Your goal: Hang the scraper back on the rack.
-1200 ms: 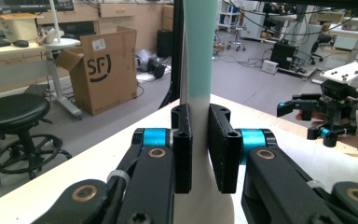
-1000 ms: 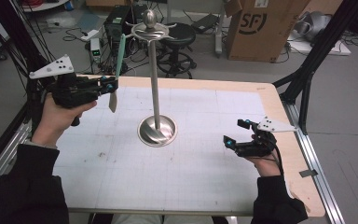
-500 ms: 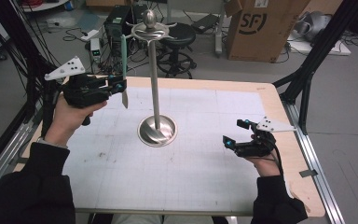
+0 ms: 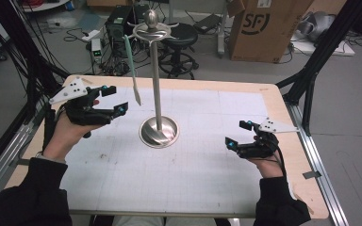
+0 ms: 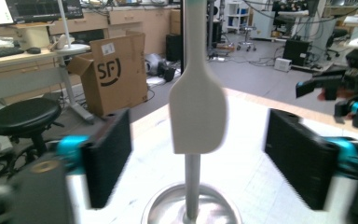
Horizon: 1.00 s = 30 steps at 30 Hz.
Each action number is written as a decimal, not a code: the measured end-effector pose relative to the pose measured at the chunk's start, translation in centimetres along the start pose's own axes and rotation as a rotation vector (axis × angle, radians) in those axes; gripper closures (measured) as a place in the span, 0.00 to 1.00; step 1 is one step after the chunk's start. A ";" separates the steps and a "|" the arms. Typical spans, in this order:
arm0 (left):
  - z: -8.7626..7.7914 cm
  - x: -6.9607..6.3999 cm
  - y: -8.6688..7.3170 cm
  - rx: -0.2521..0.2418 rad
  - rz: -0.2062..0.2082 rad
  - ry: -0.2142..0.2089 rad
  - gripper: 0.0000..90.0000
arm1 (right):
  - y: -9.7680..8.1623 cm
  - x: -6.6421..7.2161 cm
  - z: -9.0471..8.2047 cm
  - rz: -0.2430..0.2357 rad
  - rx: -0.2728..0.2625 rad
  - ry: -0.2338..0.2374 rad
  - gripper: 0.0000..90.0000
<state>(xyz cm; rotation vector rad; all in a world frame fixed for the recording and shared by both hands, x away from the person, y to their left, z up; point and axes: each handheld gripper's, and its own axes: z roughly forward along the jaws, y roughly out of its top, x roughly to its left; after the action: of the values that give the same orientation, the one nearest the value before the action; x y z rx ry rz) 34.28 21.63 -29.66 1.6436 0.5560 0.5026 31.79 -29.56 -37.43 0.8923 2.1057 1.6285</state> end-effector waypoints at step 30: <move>-1.7 -0.4 -10.3 0.085 -0.087 0.074 0.02 | -0.2 0.0 -0.2 -0.037 -0.048 0.042 0.07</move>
<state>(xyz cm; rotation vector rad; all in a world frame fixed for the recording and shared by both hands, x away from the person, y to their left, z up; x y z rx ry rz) 32.10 23.91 -39.59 1.6787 0.7097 0.4827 31.55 -29.75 -37.54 0.8060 2.0892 1.6851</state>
